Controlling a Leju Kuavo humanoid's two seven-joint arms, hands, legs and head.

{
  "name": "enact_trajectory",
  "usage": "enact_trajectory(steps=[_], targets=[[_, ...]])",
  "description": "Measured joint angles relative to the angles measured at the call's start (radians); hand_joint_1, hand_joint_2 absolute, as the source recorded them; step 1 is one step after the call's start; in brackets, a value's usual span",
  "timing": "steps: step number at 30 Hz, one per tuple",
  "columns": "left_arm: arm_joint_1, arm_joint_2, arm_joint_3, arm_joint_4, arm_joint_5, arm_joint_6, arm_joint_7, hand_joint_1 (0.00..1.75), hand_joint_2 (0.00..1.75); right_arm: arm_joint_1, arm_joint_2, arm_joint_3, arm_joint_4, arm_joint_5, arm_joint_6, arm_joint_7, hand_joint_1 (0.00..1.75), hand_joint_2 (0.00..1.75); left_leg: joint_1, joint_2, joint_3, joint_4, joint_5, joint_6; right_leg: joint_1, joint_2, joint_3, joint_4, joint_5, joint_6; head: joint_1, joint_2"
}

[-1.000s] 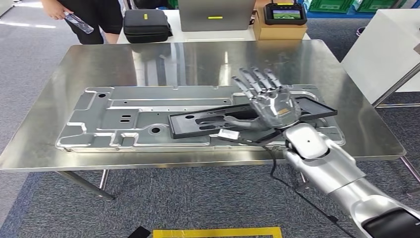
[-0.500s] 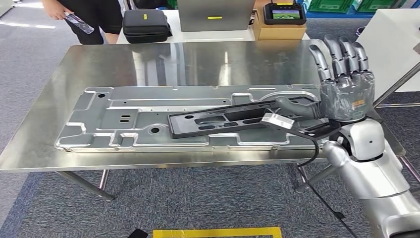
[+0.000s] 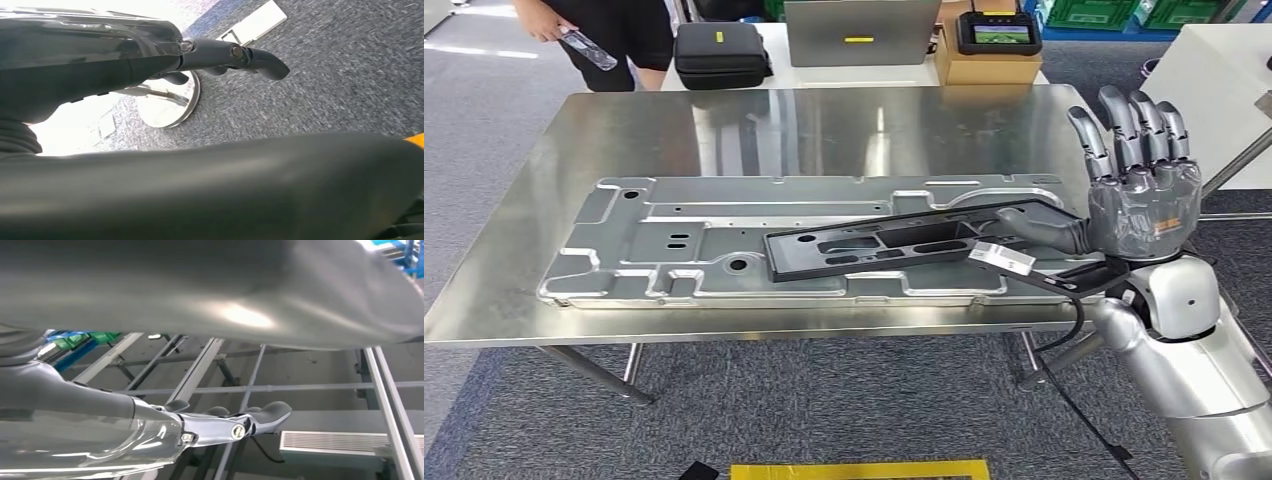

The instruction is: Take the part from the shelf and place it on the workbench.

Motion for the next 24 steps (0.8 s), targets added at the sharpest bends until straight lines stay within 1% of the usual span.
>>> enact_trajectory(steps=[1, 2, 3, 5, 6, 7, 8, 9, 10, 11, 12, 13, 14, 16, 17, 18, 19, 20, 21, 22, 23, 24], targets=[[-0.001, 0.001, 0.001, 0.000, 0.000, 0.000, 0.000, 0.00, 0.00, 0.001, 0.000, -0.001, 0.001, 0.000, 0.000, 0.000, 0.00, 0.00, 0.001, -0.001, -0.003, 0.008, -0.003, -0.008, -0.001, 0.001, 0.020, -0.055, 0.029, 0.003, 0.001, 0.000], [-0.001, 0.002, 0.001, 0.000, 0.000, -0.001, 0.000, 0.00, 0.00, 0.004, -0.001, -0.002, 0.001, 0.001, -0.001, -0.001, 0.00, 0.00, 0.000, -0.003, -0.008, 0.014, -0.004, -0.015, -0.001, 0.003, 0.032, -0.091, 0.045, 0.001, 0.001, 0.000], [-0.001, 0.003, 0.002, 0.000, 0.000, -0.001, 0.001, 0.00, 0.00, 0.007, -0.001, -0.003, 0.002, 0.002, -0.002, -0.001, 0.00, 0.00, -0.002, -0.005, -0.012, 0.018, -0.003, -0.022, 0.000, 0.005, 0.033, -0.102, 0.047, -0.004, 0.002, 0.000], [0.000, 0.004, 0.003, 0.000, 0.000, -0.001, 0.003, 0.00, 0.00, 0.012, -0.001, -0.003, 0.004, 0.003, -0.004, -0.001, 0.00, 0.00, -0.004, -0.006, -0.018, 0.019, 0.005, -0.031, 0.002, 0.006, 0.026, -0.100, 0.053, -0.020, 0.002, 0.000], [0.001, 0.005, 0.004, 0.000, 0.000, -0.001, 0.005, 0.00, 0.00, 0.012, -0.001, -0.003, 0.004, 0.004, -0.005, -0.001, 0.00, 0.00, -0.003, -0.006, -0.020, 0.020, 0.001, -0.035, 0.002, 0.004, 0.023, -0.100, 0.057, -0.027, 0.002, 0.000], [0.001, 0.005, 0.004, 0.000, 0.000, -0.001, 0.007, 0.00, 0.00, 0.011, -0.001, -0.003, 0.005, 0.004, -0.006, -0.001, 0.00, 0.00, -0.002, -0.006, -0.026, 0.032, -0.014, -0.040, 0.001, 0.002, 0.018, -0.101, 0.061, -0.035, 0.001, 0.000], [0.001, 0.005, 0.004, 0.000, 0.000, -0.001, 0.008, 0.00, 0.00, 0.011, -0.001, -0.004, 0.006, 0.005, -0.006, -0.002, 0.00, 0.00, -0.001, -0.005, -0.037, 0.062, -0.042, -0.044, -0.001, -0.001, 0.012, -0.102, 0.067, -0.043, 0.001, 0.000], [0.000, 0.005, 0.005, 0.000, 0.000, -0.002, 0.009, 0.00, 0.00, 0.010, -0.001, -0.004, 0.006, 0.006, -0.007, -0.003, 0.00, 0.00, 0.000, -0.005, -0.055, 0.113, -0.082, -0.049, -0.001, -0.004, 0.004, -0.102, 0.072, -0.051, 0.001, 0.000], [0.000, 0.005, 0.005, 0.000, 0.000, -0.002, 0.010, 0.00, 0.00, 0.010, -0.001, -0.004, 0.007, 0.006, -0.007, -0.003, 0.00, 0.00, 0.001, -0.005, -0.076, 0.178, -0.124, -0.052, 0.000, -0.006, -0.005, -0.102, 0.078, -0.056, 0.001, 0.000], [0.001, 0.005, 0.005, 0.000, 0.000, -0.002, 0.010, 0.00, 0.00, 0.011, -0.001, -0.004, 0.007, 0.006, -0.007, -0.004, 0.00, 0.00, 0.001, -0.005, -0.095, 0.241, -0.157, -0.054, 0.002, -0.008, -0.013, -0.101, 0.084, -0.059, 0.001, 0.000], [0.001, 0.005, 0.005, 0.000, 0.000, -0.002, 0.010, 0.00, 0.00, 0.013, -0.001, -0.003, 0.008, 0.006, -0.007, -0.004, 0.00, 0.00, 0.001, -0.005, -0.101, 0.282, -0.175, -0.053, 0.004, -0.010, -0.021, -0.101, 0.090, -0.060, 0.001, 0.000], [0.001, 0.005, 0.005, 0.000, 0.000, -0.002, 0.010, 0.00, 0.00, 0.014, -0.001, -0.003, 0.008, 0.006, -0.007, -0.004, 0.00, 0.00, 0.000, -0.005, -0.091, 0.286, -0.175, -0.050, 0.006, -0.011, -0.028, -0.101, 0.095, -0.060, 0.001, 0.000], [0.001, 0.005, 0.005, 0.000, 0.000, -0.002, 0.010, 0.00, 0.00, 0.014, -0.001, -0.004, 0.008, 0.006, -0.008, -0.004, 0.00, 0.00, -0.001, -0.005, -0.059, 0.247, -0.157, -0.045, 0.008, -0.011, -0.034, -0.101, 0.101, -0.059, 0.001, 0.000], [-0.001, 0.006, 0.006, 0.000, 0.000, -0.002, 0.010, 0.00, 0.00, 0.014, -0.001, -0.005, 0.007, 0.006, -0.008, -0.004, 0.00, 0.00, -0.007, -0.005, 0.039, 0.096, -0.107, -0.027, 0.012, -0.012, -0.042, -0.101, 0.112, -0.056, 0.001, 0.000], [-0.002, 0.006, 0.006, 0.000, 0.000, -0.001, 0.010, 0.00, 0.00, 0.013, -0.001, -0.005, 0.007, 0.006, -0.009, -0.004, 0.00, 0.00, -0.011, -0.005, 0.077, 0.032, -0.090, -0.021, 0.013, -0.012, -0.045, -0.101, 0.118, -0.053, 0.002, 0.000], [-0.004, 0.006, 0.006, 0.000, 0.000, -0.001, 0.010, 0.00, 0.00, 0.013, 0.000, -0.006, 0.008, 0.006, -0.009, -0.004, 0.00, 0.00, -0.014, -0.005, 0.097, -0.006, -0.082, -0.017, 0.013, -0.012, -0.048, -0.102, 0.125, -0.048, 0.002, 0.000], [-0.004, 0.006, 0.006, 0.000, 0.000, -0.001, 0.010, 0.00, 0.00, 0.013, 0.000, -0.006, 0.008, 0.006, -0.009, -0.005, 0.00, 0.00, -0.017, -0.005, 0.100, -0.018, -0.080, -0.017, 0.012, -0.013, -0.050, -0.103, 0.131, -0.042, 0.002, 0.000], [-0.003, 0.006, 0.006, 0.000, 0.000, -0.001, 0.010, 0.00, 0.00, 0.013, 0.000, -0.006, 0.008, 0.006, -0.009, -0.005, 0.00, 0.00, -0.020, -0.005, 0.097, -0.019, -0.074, -0.017, 0.010, -0.013, -0.051, -0.106, 0.139, -0.036, 0.002, 0.000], [-0.002, 0.006, 0.006, 0.000, 0.000, -0.002, 0.011, 0.00, 0.00, 0.014, 0.000, -0.006, 0.008, 0.006, -0.009, -0.006, 0.00, 0.00, -0.018, -0.004, 0.094, -0.022, -0.065, -0.015, 0.008, -0.011, -0.053, -0.106, 0.141, -0.030, 0.002, 0.000], [-0.002, 0.006, 0.006, 0.000, 0.000, -0.002, 0.011, 0.00, 0.00, 0.015, 0.000, -0.008, 0.008, 0.006, -0.010, -0.007, 0.00, 0.00, -0.016, -0.001, 0.089, -0.027, -0.054, -0.012, 0.007, -0.009, -0.057, -0.101, 0.132, -0.025, 0.002, 0.000], [-0.003, 0.006, 0.006, 0.000, 0.000, -0.002, 0.011, 0.00, 0.00, 0.015, -0.001, -0.012, 0.009, 0.006, -0.010, -0.008, 0.00, 0.00, -0.014, 0.001, 0.081, -0.032, -0.041, -0.007, 0.008, -0.006, -0.064, -0.082, 0.106, -0.022, 0.003, 0.000], [-0.004, 0.006, 0.007, 0.000, 0.000, -0.002, 0.010, 0.00, 0.00, 0.016, -0.001, -0.015, 0.009, 0.006, -0.011, -0.009, 0.00, 0.00, -0.012, 0.004, 0.070, -0.036, -0.028, -0.002, 0.009, -0.004, -0.077, -0.046, 0.065, -0.021, 0.003, 0.000]])
